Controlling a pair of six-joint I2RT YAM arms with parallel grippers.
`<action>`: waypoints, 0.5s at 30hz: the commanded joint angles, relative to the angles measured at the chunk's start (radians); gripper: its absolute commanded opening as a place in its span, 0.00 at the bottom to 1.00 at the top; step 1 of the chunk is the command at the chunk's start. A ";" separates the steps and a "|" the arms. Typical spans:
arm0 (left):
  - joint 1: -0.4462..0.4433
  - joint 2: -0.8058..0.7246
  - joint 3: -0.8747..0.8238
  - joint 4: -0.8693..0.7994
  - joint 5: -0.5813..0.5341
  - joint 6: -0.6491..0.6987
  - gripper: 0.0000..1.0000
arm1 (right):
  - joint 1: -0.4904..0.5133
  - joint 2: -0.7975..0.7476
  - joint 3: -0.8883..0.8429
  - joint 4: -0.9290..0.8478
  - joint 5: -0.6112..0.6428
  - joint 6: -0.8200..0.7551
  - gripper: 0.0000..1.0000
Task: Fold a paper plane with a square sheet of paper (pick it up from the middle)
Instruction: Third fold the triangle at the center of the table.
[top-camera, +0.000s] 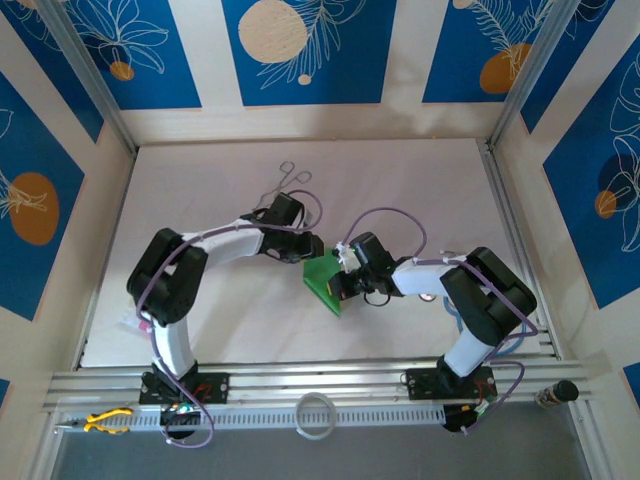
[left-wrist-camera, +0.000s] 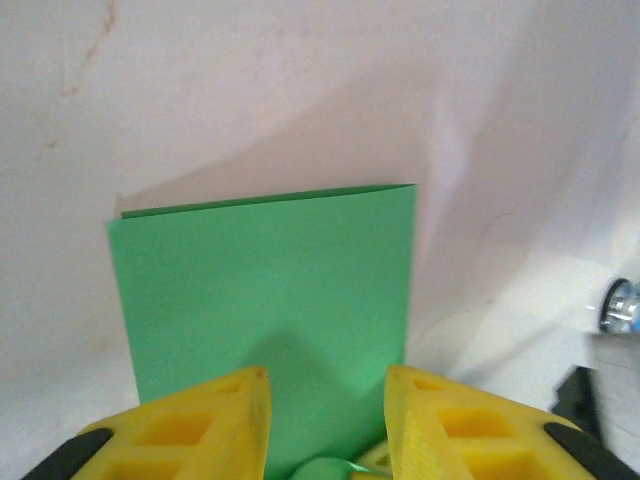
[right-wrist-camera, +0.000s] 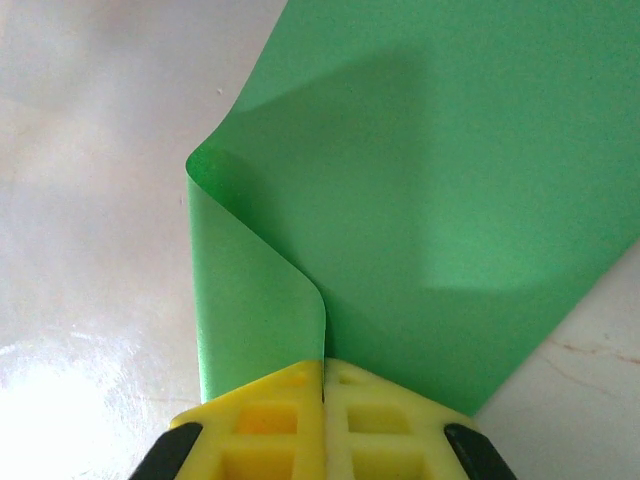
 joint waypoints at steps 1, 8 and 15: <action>0.008 -0.075 -0.040 -0.014 -0.038 -0.002 0.35 | 0.005 0.018 0.002 -0.039 0.021 -0.018 0.00; 0.007 -0.197 -0.207 0.138 0.038 -0.111 0.10 | 0.004 0.017 -0.003 -0.026 0.019 -0.011 0.00; -0.014 -0.229 -0.418 0.523 0.143 -0.343 0.00 | 0.002 0.020 -0.001 -0.024 0.019 -0.009 0.00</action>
